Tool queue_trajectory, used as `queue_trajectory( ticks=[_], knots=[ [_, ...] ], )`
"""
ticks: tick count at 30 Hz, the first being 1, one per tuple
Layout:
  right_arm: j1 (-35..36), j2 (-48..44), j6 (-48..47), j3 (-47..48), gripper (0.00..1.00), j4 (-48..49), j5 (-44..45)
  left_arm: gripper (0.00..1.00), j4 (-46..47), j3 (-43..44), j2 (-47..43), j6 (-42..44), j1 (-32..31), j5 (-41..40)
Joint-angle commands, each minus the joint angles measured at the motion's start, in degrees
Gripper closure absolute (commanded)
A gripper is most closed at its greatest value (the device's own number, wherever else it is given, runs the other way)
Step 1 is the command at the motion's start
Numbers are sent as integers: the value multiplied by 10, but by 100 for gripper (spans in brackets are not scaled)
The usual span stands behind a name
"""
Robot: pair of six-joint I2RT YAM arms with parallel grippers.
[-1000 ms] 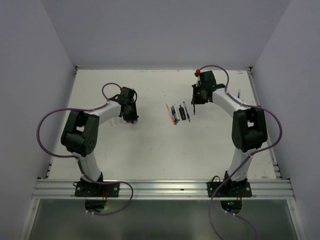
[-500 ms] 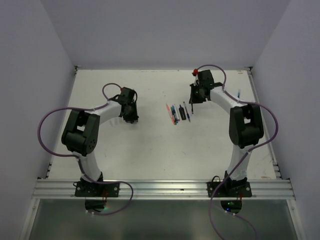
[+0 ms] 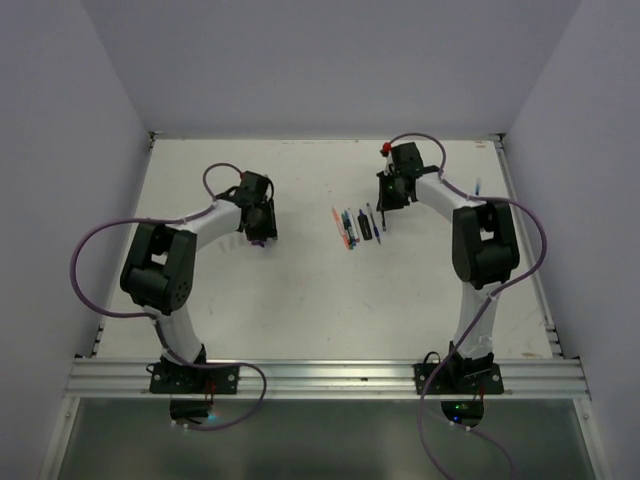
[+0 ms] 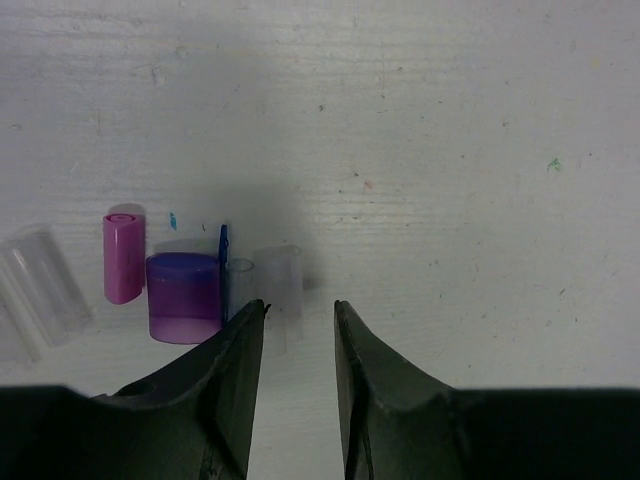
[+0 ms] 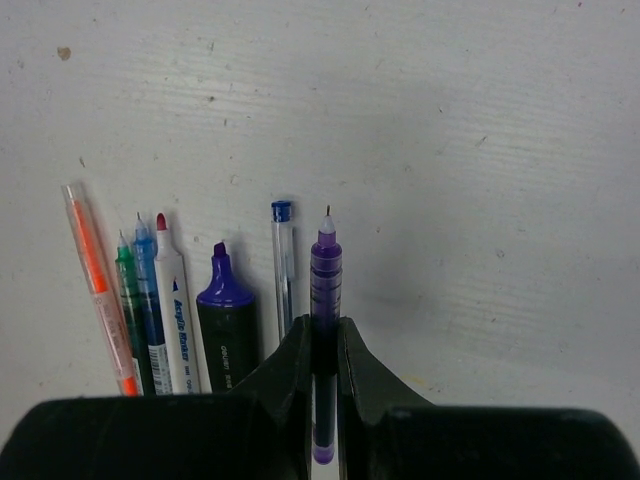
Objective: Open the pen caps
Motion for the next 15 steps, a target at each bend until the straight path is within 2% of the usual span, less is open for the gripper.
queue_trajectory(
  ticks=[1,15],
  knots=[
    [-2,9,-13,-3,100,12,-14,63,-6,23,-41,-4,-2,-3],
    [-2,36,-13,1,96,11,-15,60,-14,26,-105,-13,-2,25]
  ],
)
